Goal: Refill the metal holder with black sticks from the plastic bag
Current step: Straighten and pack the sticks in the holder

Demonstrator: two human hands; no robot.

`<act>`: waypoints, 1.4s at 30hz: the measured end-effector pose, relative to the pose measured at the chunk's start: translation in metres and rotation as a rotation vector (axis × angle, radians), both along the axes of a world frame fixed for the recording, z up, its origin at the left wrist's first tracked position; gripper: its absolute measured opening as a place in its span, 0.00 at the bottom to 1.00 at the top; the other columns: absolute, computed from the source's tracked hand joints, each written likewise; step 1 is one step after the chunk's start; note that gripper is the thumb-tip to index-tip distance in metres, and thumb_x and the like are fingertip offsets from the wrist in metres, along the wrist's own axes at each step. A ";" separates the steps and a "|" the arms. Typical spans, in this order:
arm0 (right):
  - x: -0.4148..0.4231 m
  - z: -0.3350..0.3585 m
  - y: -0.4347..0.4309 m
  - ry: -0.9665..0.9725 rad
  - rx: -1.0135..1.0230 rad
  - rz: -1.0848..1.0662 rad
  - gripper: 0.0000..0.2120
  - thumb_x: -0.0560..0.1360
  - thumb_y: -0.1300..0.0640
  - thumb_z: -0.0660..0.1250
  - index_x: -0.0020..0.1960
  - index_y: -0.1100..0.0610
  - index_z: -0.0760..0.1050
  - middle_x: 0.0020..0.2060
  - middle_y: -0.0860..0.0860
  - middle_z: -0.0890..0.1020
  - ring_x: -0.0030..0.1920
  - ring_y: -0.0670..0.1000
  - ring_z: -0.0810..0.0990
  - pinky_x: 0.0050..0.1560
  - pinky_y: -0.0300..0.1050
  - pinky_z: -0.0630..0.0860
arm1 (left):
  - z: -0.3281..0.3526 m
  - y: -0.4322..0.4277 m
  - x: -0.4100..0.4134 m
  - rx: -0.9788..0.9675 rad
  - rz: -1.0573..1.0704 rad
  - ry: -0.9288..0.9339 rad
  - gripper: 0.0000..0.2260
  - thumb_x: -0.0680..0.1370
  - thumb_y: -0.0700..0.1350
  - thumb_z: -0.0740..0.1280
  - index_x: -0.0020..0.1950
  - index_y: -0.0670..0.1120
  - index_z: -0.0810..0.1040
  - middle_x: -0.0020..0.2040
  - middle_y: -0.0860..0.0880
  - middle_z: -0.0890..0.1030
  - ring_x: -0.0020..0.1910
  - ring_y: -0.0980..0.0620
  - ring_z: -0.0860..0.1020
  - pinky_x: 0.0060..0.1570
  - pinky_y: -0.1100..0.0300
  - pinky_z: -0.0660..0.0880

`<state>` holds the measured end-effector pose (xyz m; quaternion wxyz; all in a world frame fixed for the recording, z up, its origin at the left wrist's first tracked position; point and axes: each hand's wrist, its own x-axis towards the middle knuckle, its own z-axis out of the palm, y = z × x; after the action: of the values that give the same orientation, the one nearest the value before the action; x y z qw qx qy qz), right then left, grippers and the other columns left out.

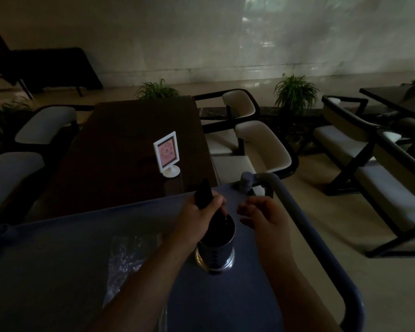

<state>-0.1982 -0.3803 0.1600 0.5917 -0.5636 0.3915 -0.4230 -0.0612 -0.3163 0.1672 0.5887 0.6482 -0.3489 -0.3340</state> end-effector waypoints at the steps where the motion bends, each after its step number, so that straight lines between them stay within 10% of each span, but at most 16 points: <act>1: 0.001 0.006 0.002 0.057 -0.113 0.036 0.06 0.78 0.63 0.64 0.51 0.55 0.79 0.44 0.50 0.84 0.47 0.47 0.84 0.47 0.43 0.80 | -0.003 -0.002 -0.001 0.032 0.012 -0.009 0.08 0.78 0.45 0.67 0.40 0.50 0.81 0.36 0.53 0.83 0.41 0.57 0.82 0.46 0.62 0.76; 9: 0.019 0.037 0.008 0.625 -0.825 0.290 0.31 0.70 0.38 0.64 0.71 0.42 0.62 0.64 0.45 0.67 0.55 0.43 0.73 0.50 0.36 0.77 | -0.021 0.007 -0.002 0.184 -0.009 -0.326 0.21 0.74 0.29 0.67 0.66 0.37 0.71 0.52 0.58 0.77 0.49 0.69 0.77 0.43 0.82 0.69; 13: 0.030 0.034 0.003 0.667 -0.922 0.287 0.20 0.73 0.44 0.67 0.63 0.48 0.71 0.58 0.48 0.73 0.51 0.47 0.77 0.48 0.43 0.79 | -0.022 -0.001 -0.013 0.328 -0.139 -0.640 0.23 0.80 0.39 0.61 0.74 0.41 0.60 0.73 0.41 0.67 0.72 0.45 0.66 0.67 0.67 0.61; 15: 0.033 0.031 0.001 0.660 -0.960 0.308 0.11 0.75 0.46 0.65 0.54 0.50 0.74 0.52 0.47 0.74 0.45 0.45 0.77 0.45 0.43 0.79 | -0.026 0.001 -0.013 0.323 -0.166 -0.773 0.22 0.80 0.40 0.61 0.74 0.40 0.61 0.70 0.43 0.70 0.67 0.59 0.70 0.67 0.70 0.62; 18: 0.032 0.026 -0.002 0.646 -0.966 0.310 0.07 0.75 0.48 0.64 0.48 0.51 0.74 0.46 0.46 0.75 0.40 0.42 0.74 0.41 0.39 0.77 | -0.028 0.000 -0.010 0.212 -0.019 -0.596 0.19 0.73 0.34 0.70 0.62 0.46 0.74 0.50 0.62 0.75 0.49 0.80 0.72 0.48 0.86 0.64; 22: 0.028 0.024 -0.004 0.650 -0.964 0.279 0.03 0.75 0.54 0.67 0.46 0.52 0.75 0.44 0.47 0.77 0.38 0.42 0.74 0.37 0.33 0.73 | -0.026 -0.007 -0.011 0.212 -0.064 -0.645 0.11 0.75 0.41 0.68 0.57 0.43 0.76 0.54 0.43 0.82 0.54 0.50 0.79 0.45 0.72 0.66; 31: 0.024 0.015 -0.017 0.656 -0.898 0.293 0.05 0.74 0.59 0.70 0.49 0.53 0.78 0.44 0.43 0.75 0.38 0.39 0.73 0.38 0.29 0.67 | -0.017 0.000 0.010 0.065 -0.156 -0.317 0.29 0.71 0.41 0.72 0.56 0.75 0.69 0.55 0.63 0.79 0.55 0.66 0.78 0.54 0.65 0.77; 37: 0.025 -0.010 -0.012 0.747 -0.894 0.344 0.04 0.74 0.57 0.70 0.45 0.55 0.75 0.41 0.49 0.77 0.36 0.46 0.75 0.35 0.33 0.67 | -0.013 0.018 0.041 0.051 0.101 -0.364 0.12 0.77 0.38 0.66 0.54 0.54 0.78 0.49 0.58 0.81 0.50 0.66 0.77 0.46 0.74 0.74; 42: 0.023 -0.032 -0.003 0.824 -0.929 0.413 0.04 0.75 0.56 0.68 0.47 0.55 0.75 0.46 0.50 0.78 0.37 0.48 0.78 0.32 0.37 0.72 | -0.029 0.028 0.050 0.099 0.233 -0.355 0.10 0.78 0.39 0.64 0.52 0.54 0.78 0.49 0.57 0.81 0.50 0.63 0.78 0.50 0.62 0.76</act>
<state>-0.1756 -0.3830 0.1276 0.1573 -0.9402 0.2465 -0.1750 -0.0111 -0.2879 0.1386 0.5200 0.7609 -0.3531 -0.1611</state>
